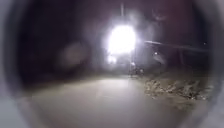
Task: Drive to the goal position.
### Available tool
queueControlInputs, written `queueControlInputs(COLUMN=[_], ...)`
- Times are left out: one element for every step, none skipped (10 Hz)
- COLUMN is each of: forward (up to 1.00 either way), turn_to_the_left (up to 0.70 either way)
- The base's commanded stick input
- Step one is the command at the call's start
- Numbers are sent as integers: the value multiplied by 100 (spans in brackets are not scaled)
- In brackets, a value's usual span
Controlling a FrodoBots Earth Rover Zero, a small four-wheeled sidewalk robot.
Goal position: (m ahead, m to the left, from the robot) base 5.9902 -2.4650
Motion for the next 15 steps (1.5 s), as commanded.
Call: queueControlInputs(forward=[100, 100, 100, 100, 100, 100, 100, 100, 100, 100, 100, 100, 100, 100, 100], turn_to_the_left=[0, 0, 0, 0, 0, 0, 0, 0, 0, 0, 0, 0, 0, 0, 0])
